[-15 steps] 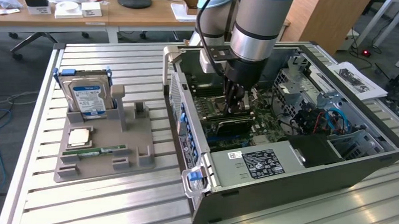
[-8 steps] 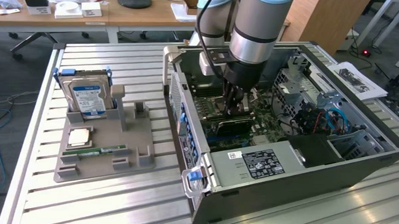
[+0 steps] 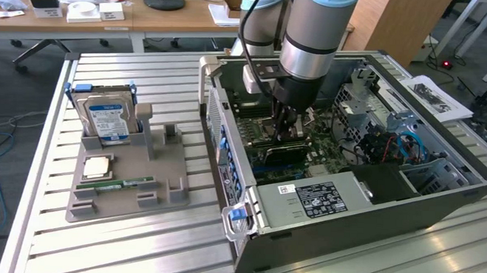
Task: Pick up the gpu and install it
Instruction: 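Press down on the gpu until it lock into place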
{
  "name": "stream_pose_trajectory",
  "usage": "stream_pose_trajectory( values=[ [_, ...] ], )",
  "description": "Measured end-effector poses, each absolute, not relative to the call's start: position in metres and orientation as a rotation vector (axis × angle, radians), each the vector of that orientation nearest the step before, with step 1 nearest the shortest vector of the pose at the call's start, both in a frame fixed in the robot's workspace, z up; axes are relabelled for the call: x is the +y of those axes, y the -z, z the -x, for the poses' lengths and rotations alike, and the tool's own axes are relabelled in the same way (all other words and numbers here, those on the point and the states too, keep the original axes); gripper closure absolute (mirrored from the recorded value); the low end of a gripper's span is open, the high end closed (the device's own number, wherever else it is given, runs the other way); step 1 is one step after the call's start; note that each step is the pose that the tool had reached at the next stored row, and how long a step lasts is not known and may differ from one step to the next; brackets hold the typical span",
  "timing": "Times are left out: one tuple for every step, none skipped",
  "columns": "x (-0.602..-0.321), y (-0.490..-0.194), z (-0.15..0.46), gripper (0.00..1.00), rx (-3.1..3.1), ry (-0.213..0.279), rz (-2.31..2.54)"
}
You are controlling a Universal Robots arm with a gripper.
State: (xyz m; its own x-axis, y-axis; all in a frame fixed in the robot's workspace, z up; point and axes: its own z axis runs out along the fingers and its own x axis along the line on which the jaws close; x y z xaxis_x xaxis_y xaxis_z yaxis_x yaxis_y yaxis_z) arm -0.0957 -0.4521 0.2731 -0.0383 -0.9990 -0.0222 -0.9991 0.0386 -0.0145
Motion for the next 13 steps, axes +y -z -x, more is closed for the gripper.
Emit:
stream_pose_trajectory(
  values=[
    [-0.4521, -0.2724, 0.0956, 0.89, 2.245, -0.008, 2.16],
    [-0.4521, -0.2715, 0.0956, 0.89, 2.245, -0.008, 2.16],
    [-0.4521, -0.2708, 0.0957, 0.89, 2.245, -0.008, 2.16],
    [-0.4521, -0.2706, 0.0957, 0.89, 2.245, -0.008, 2.16],
    [-0.4521, -0.2706, 0.0957, 0.89, 2.245, -0.008, 2.16],
    [-0.4521, -0.2706, 0.0957, 0.89, 2.245, -0.008, 2.16],
    [-0.4521, -0.2704, 0.0957, 0.89, 2.245, -0.008, 2.16],
    [-0.4521, -0.2698, 0.0956, 0.89, 2.245, -0.008, 2.16],
    [-0.4521, -0.2695, 0.0957, 0.89, 2.245, -0.008, 2.16],
    [-0.4521, -0.2694, 0.0957, 0.89, 2.245, -0.008, 2.16],
    [-0.4521, -0.2695, 0.0957, 0.89, 2.245, -0.008, 2.16],
    [-0.4521, -0.2695, 0.0957, 0.89, 2.245, -0.008, 2.16],
    [-0.4521, -0.2695, 0.0957, 0.89, 2.245, -0.008, 2.16]
  ],
)
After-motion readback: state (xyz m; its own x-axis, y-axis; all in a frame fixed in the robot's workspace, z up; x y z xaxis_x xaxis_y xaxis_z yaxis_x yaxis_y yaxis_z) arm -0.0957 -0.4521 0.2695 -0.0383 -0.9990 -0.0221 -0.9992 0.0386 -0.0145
